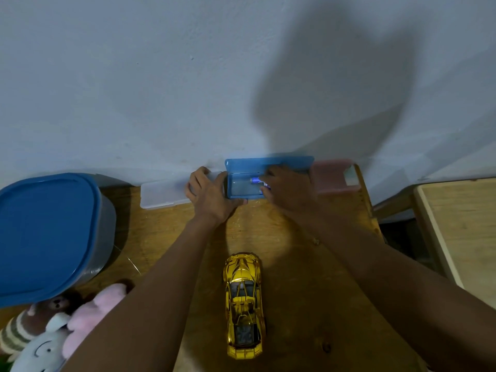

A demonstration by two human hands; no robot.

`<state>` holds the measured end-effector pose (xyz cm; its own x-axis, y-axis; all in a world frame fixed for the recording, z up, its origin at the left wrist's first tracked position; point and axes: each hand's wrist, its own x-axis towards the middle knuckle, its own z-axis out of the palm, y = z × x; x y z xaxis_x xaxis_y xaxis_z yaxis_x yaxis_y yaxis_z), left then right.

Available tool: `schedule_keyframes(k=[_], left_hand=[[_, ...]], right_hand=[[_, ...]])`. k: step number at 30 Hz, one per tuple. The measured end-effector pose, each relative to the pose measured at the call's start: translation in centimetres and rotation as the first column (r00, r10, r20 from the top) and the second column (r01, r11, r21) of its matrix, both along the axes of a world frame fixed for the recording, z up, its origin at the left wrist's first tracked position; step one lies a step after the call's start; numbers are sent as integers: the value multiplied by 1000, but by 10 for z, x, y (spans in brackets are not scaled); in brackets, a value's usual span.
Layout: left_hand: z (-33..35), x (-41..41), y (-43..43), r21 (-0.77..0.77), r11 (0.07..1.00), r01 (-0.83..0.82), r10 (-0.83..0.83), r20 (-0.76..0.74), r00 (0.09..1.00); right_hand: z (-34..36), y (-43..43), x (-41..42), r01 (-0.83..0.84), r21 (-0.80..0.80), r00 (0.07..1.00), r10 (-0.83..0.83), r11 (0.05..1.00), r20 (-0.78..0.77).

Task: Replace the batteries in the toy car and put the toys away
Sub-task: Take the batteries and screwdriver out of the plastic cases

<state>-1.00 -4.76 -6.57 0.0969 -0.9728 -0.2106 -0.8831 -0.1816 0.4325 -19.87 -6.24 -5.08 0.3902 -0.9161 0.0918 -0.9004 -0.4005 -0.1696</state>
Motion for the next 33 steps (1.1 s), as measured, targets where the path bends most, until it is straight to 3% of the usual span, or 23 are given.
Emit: schedule_keyframes(k=[5,12,17,20,23,28,33], left_hand=[[1,-1,0,16,1000,-14,14,-19,1000],[2,-1,0,21,1000,-15,16,-10,1000],[5,-2,1,4,1000,-25,25,5,1000],[3,-1,0,12,1000,-23,23,2,1000],[0,0,-1,17,1000,-17,17,-19,1000],[1,1,0,16,1000,-13,13,-9,1000],[8,-1,2,9,1000,-10,10,29,1000]], right_hand=[[0,3,3,-3,80,997,9,997,-76],[-4,0,10,17,350,996,-47,936,76],[-6,3,16,32,355,999,-37,934,7],[-5,4,16,30,394,997,-58,919,58],[-1,3,11,-13,484,991,-52,875,121],[2,-3,6,-128,515,992,107,848,69],[3,-13,-8,-237,574,965,120,784,235]])
